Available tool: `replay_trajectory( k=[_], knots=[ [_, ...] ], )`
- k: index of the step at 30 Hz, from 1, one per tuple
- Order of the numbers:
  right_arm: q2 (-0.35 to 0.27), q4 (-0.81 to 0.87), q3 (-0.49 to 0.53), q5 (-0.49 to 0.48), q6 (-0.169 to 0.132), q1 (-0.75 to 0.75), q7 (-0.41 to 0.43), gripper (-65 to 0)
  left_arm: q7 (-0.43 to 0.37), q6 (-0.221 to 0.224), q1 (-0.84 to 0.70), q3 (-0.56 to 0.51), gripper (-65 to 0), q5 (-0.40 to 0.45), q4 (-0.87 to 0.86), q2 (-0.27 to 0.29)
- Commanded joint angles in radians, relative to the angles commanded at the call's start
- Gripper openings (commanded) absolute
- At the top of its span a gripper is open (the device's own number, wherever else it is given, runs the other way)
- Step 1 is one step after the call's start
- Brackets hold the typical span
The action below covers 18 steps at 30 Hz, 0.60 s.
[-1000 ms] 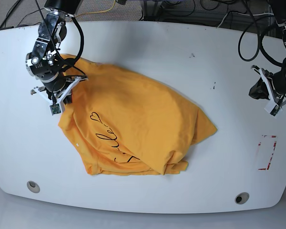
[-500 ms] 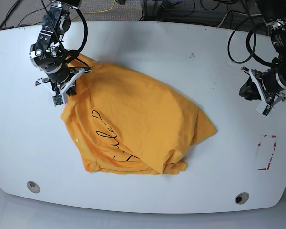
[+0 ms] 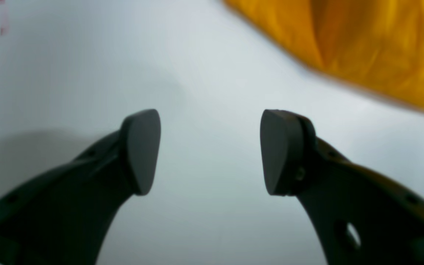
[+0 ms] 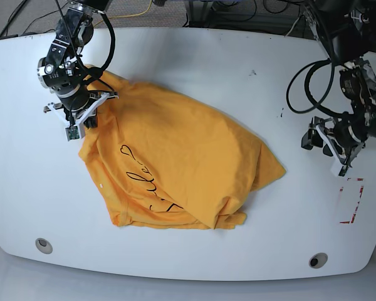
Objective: Layout the t-shirt on the table in an organized manner, then fold the t-shirt properly
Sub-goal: 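Lay the shirt down, move the left gripper to grasp its opposite corner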
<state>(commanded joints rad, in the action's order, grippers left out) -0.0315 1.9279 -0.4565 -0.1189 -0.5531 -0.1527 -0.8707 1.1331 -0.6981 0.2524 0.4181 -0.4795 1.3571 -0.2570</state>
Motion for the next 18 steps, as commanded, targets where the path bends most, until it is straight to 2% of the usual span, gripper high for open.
replay_trajectory(
  k=[6, 10, 18],
  knots=[
    [0.005, 0.002, 0.000, -0.002, 0.000, 0.005, 0.000, -64.8, -0.123, 0.000, 0.089, -0.126, -24.2, 0.003, -0.207, -0.003],
    [0.028, 0.003, 0.002, -0.002, 0.000, 0.021, 0.000, -64.8, -0.175, 0.000, 0.129, -0.167, -24.2, 0.003, -0.302, -0.002],
    [0.031, -0.002, 0.002, -0.002, -0.002, 0.035, 0.000, -64.8, -0.269, 0.000, 0.199, -0.239, -24.2, 0.003, -0.476, 0.014]
  ],
)
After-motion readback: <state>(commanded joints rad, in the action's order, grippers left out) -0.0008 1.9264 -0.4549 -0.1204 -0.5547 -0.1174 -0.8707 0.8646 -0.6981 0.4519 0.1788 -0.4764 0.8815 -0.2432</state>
